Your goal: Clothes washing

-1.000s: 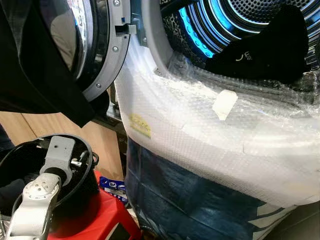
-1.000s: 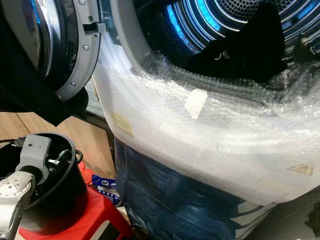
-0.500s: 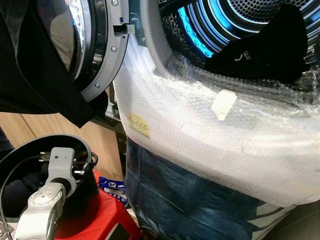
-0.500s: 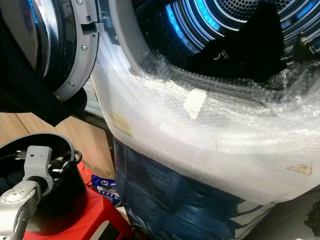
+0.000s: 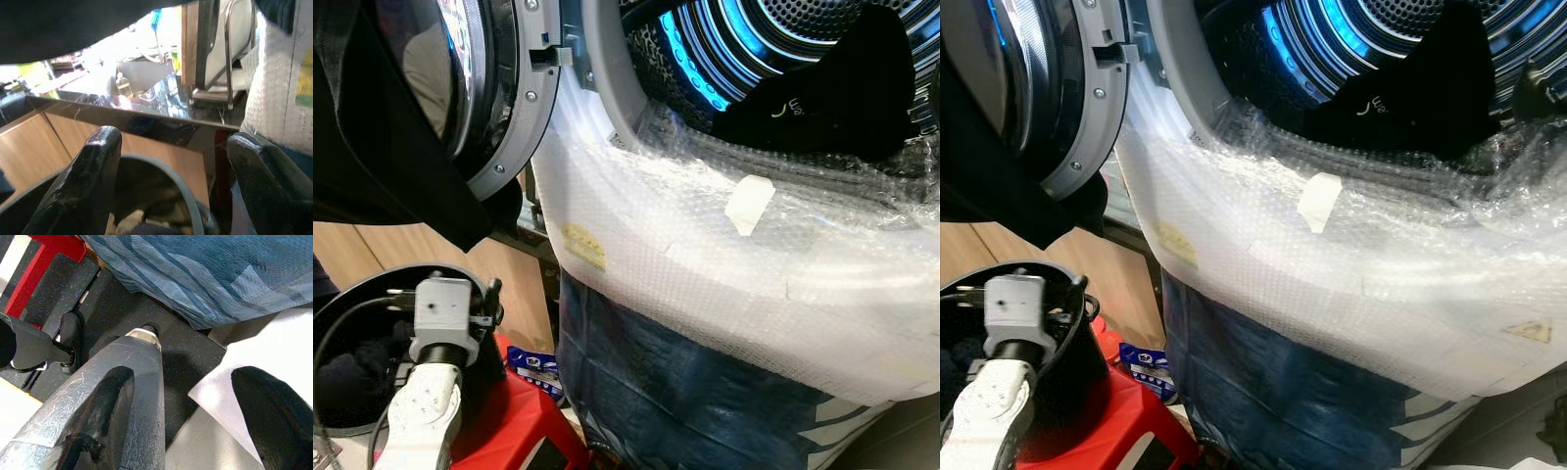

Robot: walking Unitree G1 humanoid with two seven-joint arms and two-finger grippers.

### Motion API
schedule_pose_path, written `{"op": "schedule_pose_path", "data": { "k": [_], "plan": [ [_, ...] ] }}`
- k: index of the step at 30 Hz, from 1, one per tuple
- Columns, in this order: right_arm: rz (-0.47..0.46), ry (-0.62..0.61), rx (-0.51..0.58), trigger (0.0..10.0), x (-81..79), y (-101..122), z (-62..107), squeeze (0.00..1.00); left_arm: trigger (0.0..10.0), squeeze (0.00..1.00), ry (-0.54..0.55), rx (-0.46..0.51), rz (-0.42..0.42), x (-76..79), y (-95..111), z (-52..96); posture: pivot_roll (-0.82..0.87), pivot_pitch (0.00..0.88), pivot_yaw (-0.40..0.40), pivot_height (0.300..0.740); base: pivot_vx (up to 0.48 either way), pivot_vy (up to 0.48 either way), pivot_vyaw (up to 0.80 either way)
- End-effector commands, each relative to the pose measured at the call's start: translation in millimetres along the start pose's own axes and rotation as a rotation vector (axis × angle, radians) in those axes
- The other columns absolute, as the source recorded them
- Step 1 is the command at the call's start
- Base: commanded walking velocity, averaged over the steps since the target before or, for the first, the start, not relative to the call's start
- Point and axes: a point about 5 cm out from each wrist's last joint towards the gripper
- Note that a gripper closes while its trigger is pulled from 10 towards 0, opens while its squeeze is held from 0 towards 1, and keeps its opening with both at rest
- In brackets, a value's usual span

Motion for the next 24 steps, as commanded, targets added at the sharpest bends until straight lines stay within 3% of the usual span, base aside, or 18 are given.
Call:
{"op": "schedule_pose_path", "data": {
  "k": [1, 4, 18, 24],
  "plan": [
    [-0.004, 0.005, -0.039, 10.0, -0.7, -12, 0.4, 0.00, 10.0, 0.00, 0.009, 0.019, -0.018, -1.1, 2, 1.9, 0.11, 0.109, -0.019, 0.740, 0.000, 0.000, 0.00],
    [0.029, 0.011, -0.051, 10.0, -1.9, -13, 0.3, 0.00, 10.0, 0.00, 0.015, 0.036, -0.009, 1.5, 3, -1.4, 0.12, 0.100, -0.021, 0.740, 0.000, 0.000, 0.00],
    [0.054, 0.023, -0.054, 10.0, -6.0, -13, -0.1, 0.00, 10.0, 0.00, 0.006, 0.054, 0.002, 7.3, 5, -5.0, 0.12, 0.111, -0.014, 0.740, 0.413, 0.000, 0.00],
    [0.050, 0.021, -0.059, 10.0, -5.5, -15, 0.1, 0.00, 10.0, 0.00, -0.024, 0.064, -0.001, 11.5, 6, -4.7, 0.12, 0.119, -0.012, 0.740, 0.000, 0.000, 0.00]
  ]
}}
Point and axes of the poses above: a point about 5 cm out from each wrist's last joint towards the gripper, its own z axis pointing back from the gripper into the wrist, its own y axis along the axis of the wrist's last joint, x = y × z, and after that the axes turned 9 degrees about -z, right-handed
